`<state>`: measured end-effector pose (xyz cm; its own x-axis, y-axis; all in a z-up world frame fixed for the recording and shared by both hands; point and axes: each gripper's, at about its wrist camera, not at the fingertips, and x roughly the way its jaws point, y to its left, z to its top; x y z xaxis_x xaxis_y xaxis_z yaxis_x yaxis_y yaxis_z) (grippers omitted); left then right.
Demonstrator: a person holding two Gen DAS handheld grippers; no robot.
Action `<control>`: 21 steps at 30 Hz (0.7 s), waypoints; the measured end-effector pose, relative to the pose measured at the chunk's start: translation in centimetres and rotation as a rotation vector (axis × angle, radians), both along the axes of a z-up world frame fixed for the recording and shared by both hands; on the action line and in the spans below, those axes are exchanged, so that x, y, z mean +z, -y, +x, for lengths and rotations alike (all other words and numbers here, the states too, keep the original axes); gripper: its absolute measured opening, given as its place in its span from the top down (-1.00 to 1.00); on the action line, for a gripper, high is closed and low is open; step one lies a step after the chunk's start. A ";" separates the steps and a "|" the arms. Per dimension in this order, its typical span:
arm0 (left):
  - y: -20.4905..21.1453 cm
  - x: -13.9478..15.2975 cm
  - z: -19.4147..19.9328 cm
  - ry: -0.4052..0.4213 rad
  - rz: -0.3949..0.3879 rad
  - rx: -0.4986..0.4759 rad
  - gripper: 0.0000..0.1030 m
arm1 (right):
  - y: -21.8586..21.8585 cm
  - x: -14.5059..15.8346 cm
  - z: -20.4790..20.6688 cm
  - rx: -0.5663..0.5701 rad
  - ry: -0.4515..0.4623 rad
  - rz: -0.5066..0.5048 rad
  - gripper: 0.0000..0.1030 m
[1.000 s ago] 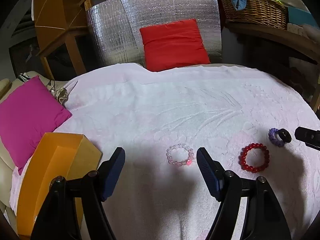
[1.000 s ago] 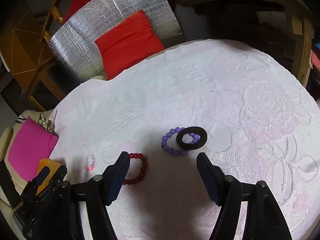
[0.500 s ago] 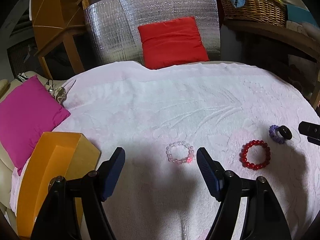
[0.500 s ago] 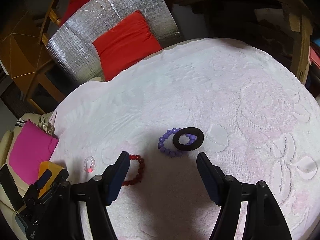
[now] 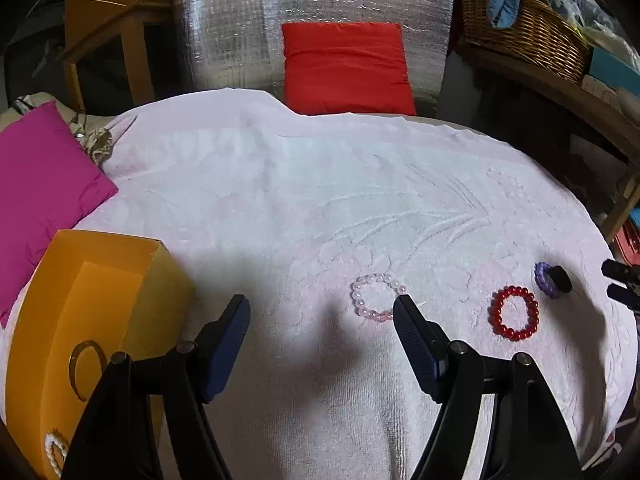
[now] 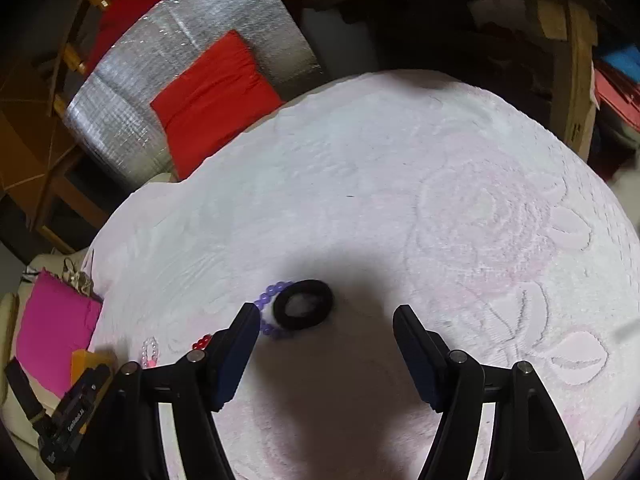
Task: Organize jewelry
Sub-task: 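Grasp the black hair tie with the right gripper while the left grasps the red bead bracelet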
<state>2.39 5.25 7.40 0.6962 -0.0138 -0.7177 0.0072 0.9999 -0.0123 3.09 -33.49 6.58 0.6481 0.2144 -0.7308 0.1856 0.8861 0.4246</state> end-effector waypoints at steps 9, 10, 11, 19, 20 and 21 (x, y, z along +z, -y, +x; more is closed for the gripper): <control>0.6 -1.4 0.5 -0.072 -0.054 -0.092 0.04 | 0.7 -0.3 0.8 0.024 -0.008 0.006 -0.41; 0.8 -1.4 0.5 -0.073 -0.047 -0.094 0.04 | 1.0 -0.4 0.8 0.023 -0.010 0.025 -0.41; 1.0 -1.4 0.6 -0.072 -0.039 -0.093 0.04 | 1.3 -0.6 0.8 0.019 -0.011 0.041 -0.41; 2.6 -1.7 0.6 -0.090 -0.036 -0.145 0.04 | 2.7 -2.2 3.0 0.035 -0.020 0.206 -0.30; 3.0 -1.8 0.5 -0.091 -0.035 -0.159 0.04 | 2.3 -2.4 3.4 0.045 -0.024 0.210 -0.20; 3.3 -1.8 0.5 -0.091 -0.036 -0.172 0.04 | 1.9 -2.6 3.7 0.052 -0.031 0.200 -0.10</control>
<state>2.84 1.99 5.64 0.6132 -0.1537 -0.7748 0.1754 0.9829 -0.0561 6.84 -35.39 3.98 0.6104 0.3901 -0.6894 0.1575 0.7932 0.5883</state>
